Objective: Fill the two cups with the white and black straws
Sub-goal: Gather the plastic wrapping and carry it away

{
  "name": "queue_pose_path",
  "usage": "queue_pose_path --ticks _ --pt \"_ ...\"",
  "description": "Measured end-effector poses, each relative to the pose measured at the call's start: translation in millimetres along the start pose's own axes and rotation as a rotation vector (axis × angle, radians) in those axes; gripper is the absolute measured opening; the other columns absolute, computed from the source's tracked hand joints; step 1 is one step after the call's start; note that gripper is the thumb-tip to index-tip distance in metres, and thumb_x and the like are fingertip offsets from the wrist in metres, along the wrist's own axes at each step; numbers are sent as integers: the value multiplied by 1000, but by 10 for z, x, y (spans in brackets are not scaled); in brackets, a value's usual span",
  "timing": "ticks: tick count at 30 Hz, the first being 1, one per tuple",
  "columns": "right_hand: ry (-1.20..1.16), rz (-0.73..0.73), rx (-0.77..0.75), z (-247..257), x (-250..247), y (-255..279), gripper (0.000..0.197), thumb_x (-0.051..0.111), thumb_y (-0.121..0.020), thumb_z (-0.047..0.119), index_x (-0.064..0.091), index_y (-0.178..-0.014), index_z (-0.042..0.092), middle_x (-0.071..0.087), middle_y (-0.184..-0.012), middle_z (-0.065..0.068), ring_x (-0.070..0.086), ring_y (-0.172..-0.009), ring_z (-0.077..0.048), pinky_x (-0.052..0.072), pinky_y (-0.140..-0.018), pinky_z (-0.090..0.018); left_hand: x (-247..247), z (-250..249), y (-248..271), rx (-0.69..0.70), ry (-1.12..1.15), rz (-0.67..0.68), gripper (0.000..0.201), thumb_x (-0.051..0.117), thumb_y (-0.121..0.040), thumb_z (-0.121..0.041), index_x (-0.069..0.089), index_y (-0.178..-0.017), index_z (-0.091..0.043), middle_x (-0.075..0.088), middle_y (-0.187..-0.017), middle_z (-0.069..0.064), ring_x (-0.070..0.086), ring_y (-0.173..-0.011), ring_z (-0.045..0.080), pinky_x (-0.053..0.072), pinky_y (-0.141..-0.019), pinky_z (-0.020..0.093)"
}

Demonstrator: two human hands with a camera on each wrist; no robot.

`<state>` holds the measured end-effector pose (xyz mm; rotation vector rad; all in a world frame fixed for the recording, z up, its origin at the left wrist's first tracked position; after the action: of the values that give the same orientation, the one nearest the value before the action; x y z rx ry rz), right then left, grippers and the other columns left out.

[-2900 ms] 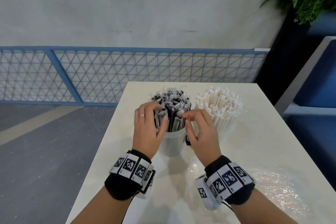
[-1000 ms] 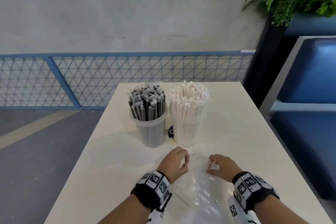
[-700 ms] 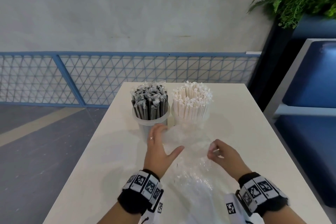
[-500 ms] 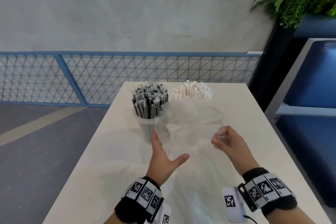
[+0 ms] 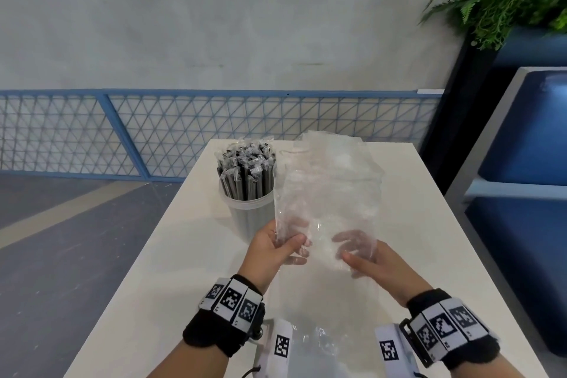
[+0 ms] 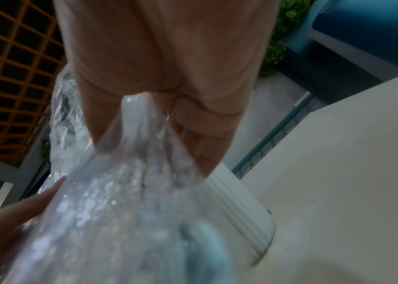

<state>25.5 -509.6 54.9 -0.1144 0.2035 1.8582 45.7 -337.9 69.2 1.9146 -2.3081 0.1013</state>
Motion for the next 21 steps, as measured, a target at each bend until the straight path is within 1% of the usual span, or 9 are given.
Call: queue_pose_path --ticks 2,5,8,11,14,16,17,19,21 --pt "-44 -37 -4 21 -59 47 37 66 -72 45 66 -102 24 62 -82 4 55 -68 -6 53 -67 -23 79 0 -13 -5 -30 31 21 59 -85 0 60 -101 -12 69 -68 0 60 -54 9 53 -54 23" --pt "-184 -98 16 -7 -234 110 36 61 -79 27 61 -106 3 68 -89 9 54 -62 -6 52 -62 -24 222 24 -35 -45 -70 118 22 60 -85 -5 60 -105 -14 72 -76 0 56 -50 10 52 -52 24" --pt "-226 -143 16 16 -380 201 24 59 -89 18 60 -113 20 70 -93 -3 51 -55 -8 47 -55 -23 380 51 -60 -83 -83 199 20 58 -87 -6 62 -102 -19 74 -83 -1 54 -49 11 51 -51 26" --pt "-196 -217 -1 12 -529 297 39 50 -92 7 52 -123 31 70 -103 0 46 -50 -8 36 -48 -19 512 86 -108 -93 -56 218 31 54 -86 5 65 -100 -20 74 -89 -1 51 -43 8 45 -47 23" --pt "-242 -310 -27 -32 -645 419 55 40 -90 -9 51 -123 33 67 -113 4 41 -48 -8 36 -47 -17 637 184 -137 -158 36 267 45 44 -84 16 60 -113 -15 68 -106 6 48 -42 5 43 -46 16" --pt "-326 -379 -17 -99 -693 506 55 36 -88 -14 56 -118 27 66 -117 4 36 -47 -11 37 -45 -16 738 237 -143 -219 83 333 47 41 -85 17 59 -116 -14 62 -118 11 48 -44 5 44 -48 16" --pt "-364 -432 1 -129 -729 553 51 36 -87 -15 58 -113 23 66 -117 1 36 -48 -12 38 -44 -16 793 243 -145 -250 115 362 46 39 -85 17 61 -113 -14 62 -119 10 49 -45 6 46 -50 17" --pt "-398 -562 65 -221 -835 679 39 37 -88 -14 60 -98 16 64 -109 -7 44 -54 -14 44 -46 -16 881 270 -142 -343 209 376 46 36 -88 12 70 -94 -18 68 -102 4 57 -50 10 53 -55 22" --pt "-400 -657 121 -274 -933 839 35 39 -90 -13 57 -86 17 57 -95 -11 58 -61 -10 48 -50 -11 974 315 -127 -441 266 411 45 35 -93 -5 72 -75 -21 67 -89 0 64 -59 15 57 -60 29"
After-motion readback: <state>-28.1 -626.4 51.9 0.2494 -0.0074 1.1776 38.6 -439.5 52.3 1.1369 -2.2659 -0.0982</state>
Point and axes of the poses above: each hand's wrist, its own y-axis away from the middle knuckle, its own x-axis out of the palm, z = x × y, the point moved 9 cm from there along -y, towards the middle knuckle
